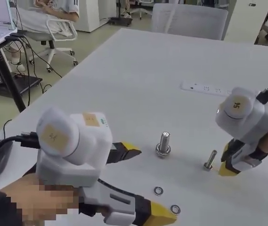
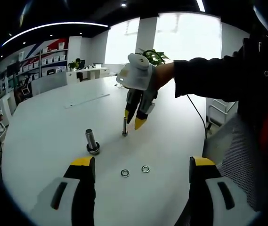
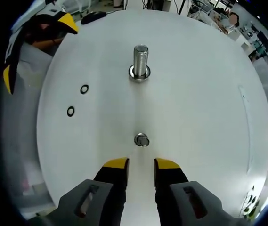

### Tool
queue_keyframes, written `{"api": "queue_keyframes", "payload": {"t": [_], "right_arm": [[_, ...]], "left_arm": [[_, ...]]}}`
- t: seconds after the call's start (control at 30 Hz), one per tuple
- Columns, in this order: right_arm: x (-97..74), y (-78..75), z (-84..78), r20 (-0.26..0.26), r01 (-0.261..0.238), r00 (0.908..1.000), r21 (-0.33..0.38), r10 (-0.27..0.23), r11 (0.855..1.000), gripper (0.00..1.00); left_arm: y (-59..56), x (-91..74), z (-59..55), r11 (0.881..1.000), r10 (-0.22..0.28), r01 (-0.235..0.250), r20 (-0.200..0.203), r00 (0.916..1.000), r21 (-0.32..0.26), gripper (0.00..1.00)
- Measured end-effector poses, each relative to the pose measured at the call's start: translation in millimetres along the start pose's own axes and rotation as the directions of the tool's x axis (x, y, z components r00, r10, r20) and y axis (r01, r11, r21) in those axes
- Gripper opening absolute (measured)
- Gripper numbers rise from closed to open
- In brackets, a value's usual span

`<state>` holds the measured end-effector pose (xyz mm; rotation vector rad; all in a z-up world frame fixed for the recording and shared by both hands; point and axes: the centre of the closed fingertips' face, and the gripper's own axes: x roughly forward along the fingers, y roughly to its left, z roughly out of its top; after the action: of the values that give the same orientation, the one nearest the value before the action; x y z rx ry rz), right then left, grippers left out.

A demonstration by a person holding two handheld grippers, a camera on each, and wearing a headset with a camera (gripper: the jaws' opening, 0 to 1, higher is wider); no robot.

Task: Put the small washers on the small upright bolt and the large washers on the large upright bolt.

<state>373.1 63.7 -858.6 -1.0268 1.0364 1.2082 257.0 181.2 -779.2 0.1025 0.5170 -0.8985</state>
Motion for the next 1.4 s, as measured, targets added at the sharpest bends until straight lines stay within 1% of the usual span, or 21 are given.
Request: {"api": "queue_keyframes", "payload": {"t": [0.43, 0.7, 0.87, 1.03, 1.2, 1.4], "right_arm": [[-6.0, 5.8, -9.8, 0.005, 0.005, 1.0000, 0.022, -0.005, 1.000, 0.23], [-9.9, 17.2, -12.9, 0.010, 0.000, 0.9999, 0.034, 0.000, 0.999, 0.23], [-13.4, 26.4, -9.6, 0.024, -0.004, 0.9997, 0.035, 0.003, 0.999, 0.23], [-13.4, 30.5, -6.8, 0.039, -0.009, 0.9992, 0.035, 0.007, 0.999, 0.23], [-12.3, 40.5, -4.1, 0.040, -0.019, 0.9991, 0.029, 0.018, 0.999, 0.23], [-11.6, 54.0, 4.8, 0.051, -0.034, 0.9982, 0.013, 0.033, 0.999, 0.23]], "left_arm": [[-0.4, -0.3, 1.6, 1.000, -0.002, 0.002, 0.003, 1.0000, 0.001, 0.82], [-0.8, -0.1, 2.9, 1.000, -0.004, 0.004, 0.005, 1.0000, 0.007, 0.82], [-1.4, -0.4, 3.8, 1.000, -0.004, 0.004, 0.009, 1.0000, 0.011, 0.82], [-1.4, -1.3, 4.3, 1.000, -0.002, 0.002, 0.012, 0.9999, 0.014, 0.82], [-1.8, -2.0, 4.7, 1.000, -0.002, 0.002, 0.013, 0.9999, 0.019, 0.82], [-2.5, -3.3, 6.3, 1.000, -0.001, 0.000, 0.018, 0.9998, 0.024, 0.82]]}}
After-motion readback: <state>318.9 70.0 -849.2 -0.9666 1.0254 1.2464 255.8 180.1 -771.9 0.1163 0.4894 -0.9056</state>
